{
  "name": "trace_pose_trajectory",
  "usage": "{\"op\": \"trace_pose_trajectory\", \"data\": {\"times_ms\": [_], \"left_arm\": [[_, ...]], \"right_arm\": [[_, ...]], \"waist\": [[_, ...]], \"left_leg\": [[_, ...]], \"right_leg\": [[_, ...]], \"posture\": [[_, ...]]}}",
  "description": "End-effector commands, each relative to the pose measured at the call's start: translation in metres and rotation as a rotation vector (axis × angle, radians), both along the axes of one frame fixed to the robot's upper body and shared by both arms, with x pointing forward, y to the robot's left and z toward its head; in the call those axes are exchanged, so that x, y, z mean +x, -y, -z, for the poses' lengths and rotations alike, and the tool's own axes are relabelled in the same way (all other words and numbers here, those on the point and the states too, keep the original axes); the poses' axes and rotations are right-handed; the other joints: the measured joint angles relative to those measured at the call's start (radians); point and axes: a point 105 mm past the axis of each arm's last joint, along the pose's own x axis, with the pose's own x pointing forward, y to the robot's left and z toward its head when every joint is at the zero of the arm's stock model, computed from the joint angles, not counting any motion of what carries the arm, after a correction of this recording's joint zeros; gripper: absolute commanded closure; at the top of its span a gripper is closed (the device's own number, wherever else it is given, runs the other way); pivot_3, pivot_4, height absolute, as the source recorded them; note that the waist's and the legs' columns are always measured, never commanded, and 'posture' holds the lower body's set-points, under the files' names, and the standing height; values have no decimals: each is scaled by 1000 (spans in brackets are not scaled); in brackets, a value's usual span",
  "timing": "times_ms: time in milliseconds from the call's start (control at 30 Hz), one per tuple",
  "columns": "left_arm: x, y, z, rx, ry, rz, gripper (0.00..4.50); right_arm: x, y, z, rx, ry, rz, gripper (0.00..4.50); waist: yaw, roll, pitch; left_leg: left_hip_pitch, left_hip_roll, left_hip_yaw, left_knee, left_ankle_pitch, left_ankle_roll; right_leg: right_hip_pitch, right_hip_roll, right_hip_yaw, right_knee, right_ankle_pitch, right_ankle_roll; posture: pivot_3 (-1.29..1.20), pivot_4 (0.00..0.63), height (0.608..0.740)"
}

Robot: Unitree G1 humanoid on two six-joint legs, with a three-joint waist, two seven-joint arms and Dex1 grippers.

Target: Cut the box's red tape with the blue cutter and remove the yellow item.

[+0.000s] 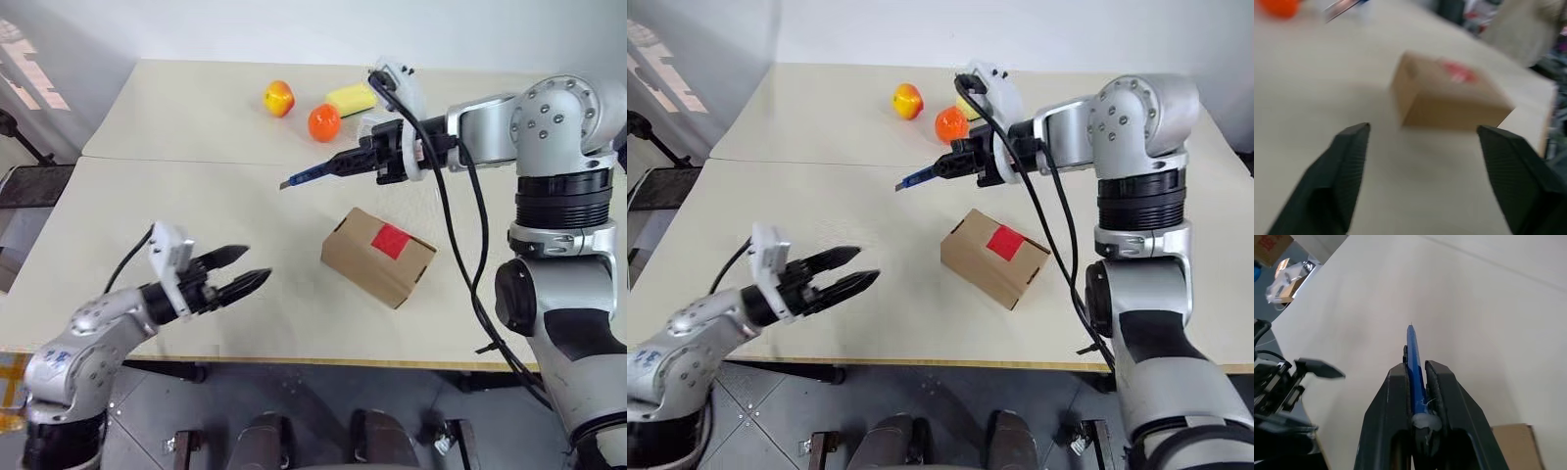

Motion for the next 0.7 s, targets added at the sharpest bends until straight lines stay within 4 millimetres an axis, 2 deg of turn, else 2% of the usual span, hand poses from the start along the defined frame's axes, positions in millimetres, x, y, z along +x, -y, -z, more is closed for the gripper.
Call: {"op": "trace_pose_trajectory", "data": {"times_ms": [33, 133, 300, 433, 567, 700], "left_arm": [[-1, 42, -8, 1, 46, 114, 2028], [5, 57, -5, 31, 39, 142, 2913], [40, 83, 1, 198, 37, 91, 4496], [50, 101, -9, 208, 68, 143, 4500], [59, 111, -1, 262, 59, 190, 4500], [64, 112, 17, 400, 10, 241, 4500]], "right_arm": [[-2, 24, -15, -13, 105, 67, 4332], [-4, 33, -15, -26, 119, 90, 4332], [-16, 58, -16, -93, 190, 137, 4332], [-23, 72, -11, -127, 213, 162, 4332], [-26, 77, -6, -146, 224, 180, 4332], [-34, 80, -2, -175, 231, 182, 4332]], "waist": [[0, 0, 0], [-7, 0, 0], [-1, 0, 0], [5, -1, 0], [3, -1, 0], [1, -1, 0]], "left_leg": [[0, 0, 0, 0, 0, 0], [0, 0, 1, -2, 0, 0], [1, 2, 5, -3, 1, -2], [-1, 1, 5, -1, 1, -1], [-2, 1, 6, -1, 1, -1], [-2, 1, 6, -1, 1, -1]], "right_leg": [[0, 0, -1, 0, 0, 0], [-1, 0, -1, 0, 0, 0], [-3, 1, -3, 0, 0, 0], [-2, 0, -2, -2, 0, 0], [-3, 0, -3, -3, 0, 0], [-3, 1, -3, -3, 0, 0]], "posture": [[0, 150, 740], [0, 150, 740], [0, 150, 740], [0, 150, 740], [0, 150, 740], [0, 150, 740]]}}
